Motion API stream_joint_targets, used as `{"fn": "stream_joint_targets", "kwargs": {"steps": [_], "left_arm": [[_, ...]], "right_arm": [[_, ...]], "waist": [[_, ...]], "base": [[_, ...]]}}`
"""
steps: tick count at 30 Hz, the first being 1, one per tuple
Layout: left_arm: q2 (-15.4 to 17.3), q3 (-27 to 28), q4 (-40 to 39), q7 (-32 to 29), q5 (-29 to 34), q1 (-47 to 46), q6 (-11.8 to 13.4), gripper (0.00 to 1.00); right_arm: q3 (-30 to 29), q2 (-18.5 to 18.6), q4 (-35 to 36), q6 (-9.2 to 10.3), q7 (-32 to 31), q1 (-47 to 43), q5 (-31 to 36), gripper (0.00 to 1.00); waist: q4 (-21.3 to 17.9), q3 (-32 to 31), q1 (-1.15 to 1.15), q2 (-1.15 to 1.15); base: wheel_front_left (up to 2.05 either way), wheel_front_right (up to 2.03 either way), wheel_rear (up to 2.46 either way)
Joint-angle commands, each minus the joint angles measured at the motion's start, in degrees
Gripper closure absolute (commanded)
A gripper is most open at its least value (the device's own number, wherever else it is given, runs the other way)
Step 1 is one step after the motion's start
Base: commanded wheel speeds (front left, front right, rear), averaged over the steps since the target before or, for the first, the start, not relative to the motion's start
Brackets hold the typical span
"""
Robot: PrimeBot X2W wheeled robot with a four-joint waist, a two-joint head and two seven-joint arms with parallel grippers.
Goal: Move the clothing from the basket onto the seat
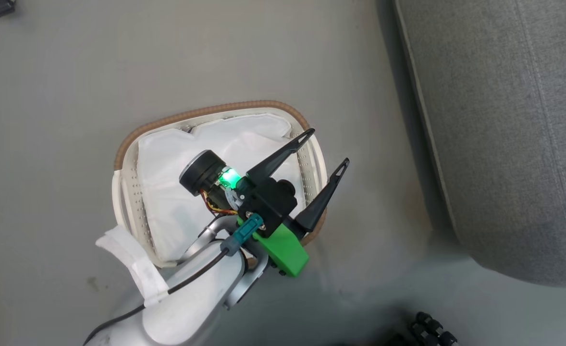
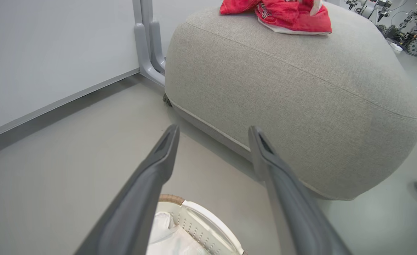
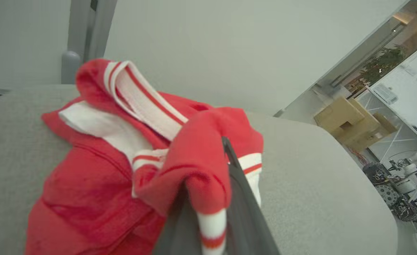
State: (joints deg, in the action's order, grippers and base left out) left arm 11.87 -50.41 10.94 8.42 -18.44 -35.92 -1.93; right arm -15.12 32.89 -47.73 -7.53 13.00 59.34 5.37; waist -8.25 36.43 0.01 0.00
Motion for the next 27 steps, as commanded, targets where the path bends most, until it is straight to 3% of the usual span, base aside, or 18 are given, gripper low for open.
{"fn": "stream_joint_targets", "kwargs": {"steps": [1,6,7,9,10,19,27], "left_arm": [[0.57,-0.02,-0.66,-0.19,0.15,-0.65,0.45,0.0],[1.61,-0.1,-1.84,-1.22,-0.29,0.69,1.07,0.0],[1.84,-0.08,-2.0,-1.3,-0.43,0.92,1.24,0.0],[2.21,-0.03,-2.22,-1.58,-0.61,1.15,1.48,0.0],[2.34,-0.01,-2.24,-1.59,-0.75,1.24,1.58,0.0],[2.66,0.49,-1.55,-0.52,-1.93,2.22,1.8,0.0],[1.5,1.64,1.04,2.1,-3.98,3.07,2.43,0.0]], "right_arm": [[-0.7,-1.67,-1.14,0.08,0.89,-1.62,0.71,1.0],[-0.29,-8.43,-2.44,0.08,2.18,-5.53,3.21,1.0],[0.17,-9.49,-0.98,0.08,2.21,-6.16,3.47,0.93],[0.44,-10.95,2.66,0.08,2.23,-7.54,3.86,0.53],[0.53,-11.57,4.18,0.08,2.24,-8.46,3.82,0.0],[2.34,-16.34,15.27,0.08,2.26,-18.04,3.9,0.0],[4.31,-19.3,21.07,0.08,2.27,-24.94,2.21,0.0]], "waist": [[-0.51,0.89,-0.01,0.0],[-2.45,0.15,-0.01,0.0],[-2.86,-0.06,-0.01,0.0],[-3.47,-0.45,-0.01,0.0],[-3.7,-0.67,-0.01,0.0],[-5.37,-4.44,-0.01,0.0],[-4.72,-9.39,-0.01,0.0]], "base": [[0.0,0.0,0.0],[0.0,0.0,0.0],[0.0,0.0,0.0],[0.0,0.0,0.0],[0.0,0.0,0.0],[0.0,0.0,0.0],[0.0,0.0,0.0]]}}
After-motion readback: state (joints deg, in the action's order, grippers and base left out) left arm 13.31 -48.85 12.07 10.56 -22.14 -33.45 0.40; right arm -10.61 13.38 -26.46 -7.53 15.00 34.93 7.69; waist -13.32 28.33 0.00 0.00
